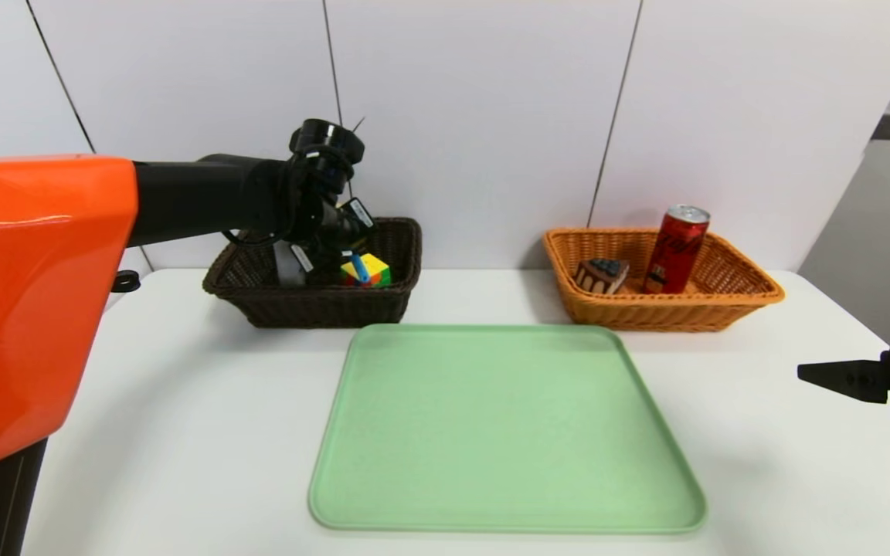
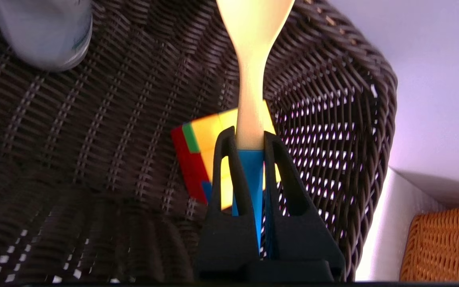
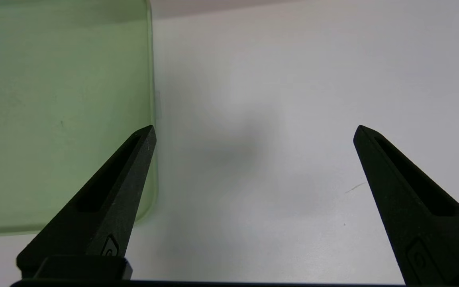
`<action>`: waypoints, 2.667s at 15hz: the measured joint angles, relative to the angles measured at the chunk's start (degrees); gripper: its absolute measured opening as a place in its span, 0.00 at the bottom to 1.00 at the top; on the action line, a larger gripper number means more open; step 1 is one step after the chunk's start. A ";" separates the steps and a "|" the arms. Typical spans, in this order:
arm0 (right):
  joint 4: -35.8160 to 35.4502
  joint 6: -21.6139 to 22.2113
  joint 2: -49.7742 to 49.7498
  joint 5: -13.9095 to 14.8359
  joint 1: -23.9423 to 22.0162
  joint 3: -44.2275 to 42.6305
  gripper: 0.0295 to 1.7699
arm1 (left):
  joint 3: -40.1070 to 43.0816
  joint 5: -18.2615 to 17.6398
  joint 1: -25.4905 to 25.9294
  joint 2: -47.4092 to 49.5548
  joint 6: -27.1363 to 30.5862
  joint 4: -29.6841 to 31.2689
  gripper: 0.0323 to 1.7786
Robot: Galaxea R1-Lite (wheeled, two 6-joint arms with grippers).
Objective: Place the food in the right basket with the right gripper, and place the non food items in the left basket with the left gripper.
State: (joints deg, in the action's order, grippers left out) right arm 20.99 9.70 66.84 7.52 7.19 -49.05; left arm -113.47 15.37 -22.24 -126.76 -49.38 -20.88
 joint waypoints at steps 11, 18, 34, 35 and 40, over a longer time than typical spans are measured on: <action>-0.02 -0.39 0.57 -0.09 0.00 0.11 0.97 | 0.00 0.04 0.60 -1.50 0.07 1.15 0.50; -0.10 -0.43 0.49 -0.02 0.00 -0.45 0.97 | 0.13 0.22 -0.34 6.56 4.52 0.20 0.77; 7.80 -12.42 -15.10 -4.63 -4.61 -5.85 0.97 | 37.90 -1.54 14.64 63.09 48.57 -15.30 0.93; 7.80 -12.37 -17.03 -4.58 -5.46 -5.72 0.97 | 41.40 -2.23 16.48 67.61 48.02 -15.14 0.94; 7.78 -12.54 -33.41 -4.69 -7.01 1.56 0.97 | 57.36 -4.07 19.85 92.25 44.70 -15.17 0.94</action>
State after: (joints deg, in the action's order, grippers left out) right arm 28.77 -2.84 33.43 2.83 0.18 -47.49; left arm -56.11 11.30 -2.39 -34.51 -4.68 -36.05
